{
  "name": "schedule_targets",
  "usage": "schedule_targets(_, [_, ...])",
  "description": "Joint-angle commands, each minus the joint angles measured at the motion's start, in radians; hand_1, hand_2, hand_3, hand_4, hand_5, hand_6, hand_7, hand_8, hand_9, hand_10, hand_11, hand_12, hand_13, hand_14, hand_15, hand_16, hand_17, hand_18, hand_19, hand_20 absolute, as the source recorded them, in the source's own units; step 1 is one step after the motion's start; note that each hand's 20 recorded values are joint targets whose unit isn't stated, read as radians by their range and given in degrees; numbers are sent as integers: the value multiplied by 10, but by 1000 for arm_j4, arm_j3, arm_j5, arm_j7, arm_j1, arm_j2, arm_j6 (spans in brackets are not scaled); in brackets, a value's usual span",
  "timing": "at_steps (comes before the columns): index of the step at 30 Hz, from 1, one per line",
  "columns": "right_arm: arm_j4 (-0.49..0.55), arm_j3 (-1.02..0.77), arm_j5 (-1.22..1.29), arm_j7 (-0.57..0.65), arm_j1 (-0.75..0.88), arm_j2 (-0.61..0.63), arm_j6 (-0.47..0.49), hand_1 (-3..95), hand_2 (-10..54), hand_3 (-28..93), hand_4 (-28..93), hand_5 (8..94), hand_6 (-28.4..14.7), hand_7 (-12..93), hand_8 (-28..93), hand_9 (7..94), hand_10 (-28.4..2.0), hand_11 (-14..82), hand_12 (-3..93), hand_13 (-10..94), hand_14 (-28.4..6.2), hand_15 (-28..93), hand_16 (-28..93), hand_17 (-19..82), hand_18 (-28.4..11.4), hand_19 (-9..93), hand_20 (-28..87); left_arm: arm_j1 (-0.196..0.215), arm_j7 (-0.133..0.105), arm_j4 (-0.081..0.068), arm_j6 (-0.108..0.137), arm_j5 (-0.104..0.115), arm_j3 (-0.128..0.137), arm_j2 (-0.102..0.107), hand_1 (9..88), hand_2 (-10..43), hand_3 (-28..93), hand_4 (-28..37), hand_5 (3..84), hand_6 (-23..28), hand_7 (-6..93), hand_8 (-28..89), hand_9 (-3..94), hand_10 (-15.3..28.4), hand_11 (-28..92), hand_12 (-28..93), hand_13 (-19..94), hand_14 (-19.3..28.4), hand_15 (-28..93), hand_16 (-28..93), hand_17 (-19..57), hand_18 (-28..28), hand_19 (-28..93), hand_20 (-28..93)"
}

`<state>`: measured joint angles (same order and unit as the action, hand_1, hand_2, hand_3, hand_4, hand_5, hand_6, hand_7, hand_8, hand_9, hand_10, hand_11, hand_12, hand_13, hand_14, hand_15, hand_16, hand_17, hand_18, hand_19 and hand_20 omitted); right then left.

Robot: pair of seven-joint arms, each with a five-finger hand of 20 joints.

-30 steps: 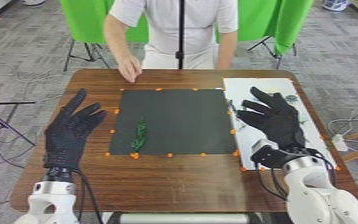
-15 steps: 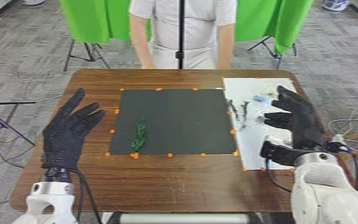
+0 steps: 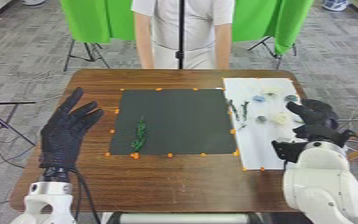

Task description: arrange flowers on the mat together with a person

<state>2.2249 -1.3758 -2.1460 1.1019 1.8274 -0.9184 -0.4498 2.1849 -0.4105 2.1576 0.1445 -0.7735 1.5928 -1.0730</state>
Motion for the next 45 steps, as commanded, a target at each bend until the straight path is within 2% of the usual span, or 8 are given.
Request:
schedule_targets(1, [-61, 3, -326, 239, -9, 9, 203, 295, 6, 681, -201, 451, -39, 116, -112, 476, -202, 128, 134, 565, -191, 547, 69, 379, -235, 907, -137, 3, -7, -1, 3, 3, 2, 3, 207, 104, 718, -283, 324, 62, 112, -88, 348, 194, 252, 106, 277, 251, 464, -82, -48, 279, 637, -115])
schedule_targets(8, [-108, -20, -295, 261, -4, -10, 337, 332, -16, 676, -198, 479, -50, 112, -111, 520, -203, 141, 135, 599, -187, 553, 74, 391, -234, 923, -170, 8, -10, 4, 10, 8, 4, 4, 209, 103, 721, -283, 324, 63, 113, -88, 349, 194, 253, 107, 277, 251, 464, -82, -48, 279, 639, -118])
schedule_targets(19, [-173, -2, -227, 253, -26, -49, 414, 357, -18, 671, -198, 519, -49, 119, -115, 559, -199, 156, 138, 615, -181, 551, 79, 374, -240, 905, -193, 5, -19, 5, 17, 14, -4, 14, 211, 103, 722, -283, 326, 64, 114, -88, 350, 194, 255, 107, 279, 251, 464, -82, -48, 279, 640, -122])
schedule_targets(32, [-244, 30, -166, 248, -50, -72, 512, 402, -28, 700, -198, 543, -47, 125, -119, 586, -194, 169, 139, 610, -173, 547, 84, 345, -242, 902, -193, 9, -21, 7, 17, 16, 1, 14, 212, 102, 723, -283, 327, 66, 114, -88, 350, 195, 254, 107, 279, 251, 465, -82, -48, 279, 639, -123])
schedule_targets(36, [-289, 80, -249, 291, -83, -74, 506, 444, -41, 695, -221, 606, -33, 151, -131, 650, -176, 195, 141, 631, -155, 538, 84, 337, -241, 889, -172, 10, -25, 9, 24, 16, -2, 19, 214, 103, 724, -283, 327, 66, 114, -88, 350, 195, 254, 107, 279, 251, 466, -82, -48, 279, 639, -123])
schedule_targets(37, [-293, 92, -280, 304, -81, -63, 491, 465, -48, 679, -231, 643, -33, 164, -107, 688, -172, 206, 147, 651, -146, 532, 90, 336, -240, 881, -158, 7, -21, 7, 16, 16, -2, 16, 217, 103, 725, -282, 327, 66, 114, -88, 350, 195, 254, 107, 279, 251, 465, -82, -48, 279, 640, -123])
schedule_targets(40, [-305, 103, -306, 301, -88, -56, 472, 549, -70, 602, -241, 755, -28, 198, -41, 788, -148, 244, 168, 715, -120, 536, 116, 328, -237, 880, -96, 8, -19, 7, 17, 13, 1, 15, 219, 102, 727, -282, 327, 66, 115, -88, 350, 195, 254, 107, 279, 251, 465, -82, -48, 279, 641, -123])
schedule_targets(45, [-322, 119, -358, 308, -100, -40, 445, 584, -82, 605, -268, 815, -10, 218, -17, 858, -123, 253, 241, 770, -90, 565, 152, 331, -231, 896, -66, 8, -22, 7, 20, 17, 0, 17, 219, 102, 727, -283, 327, 66, 115, -88, 350, 195, 254, 107, 279, 251, 465, -82, -48, 280, 641, -124])
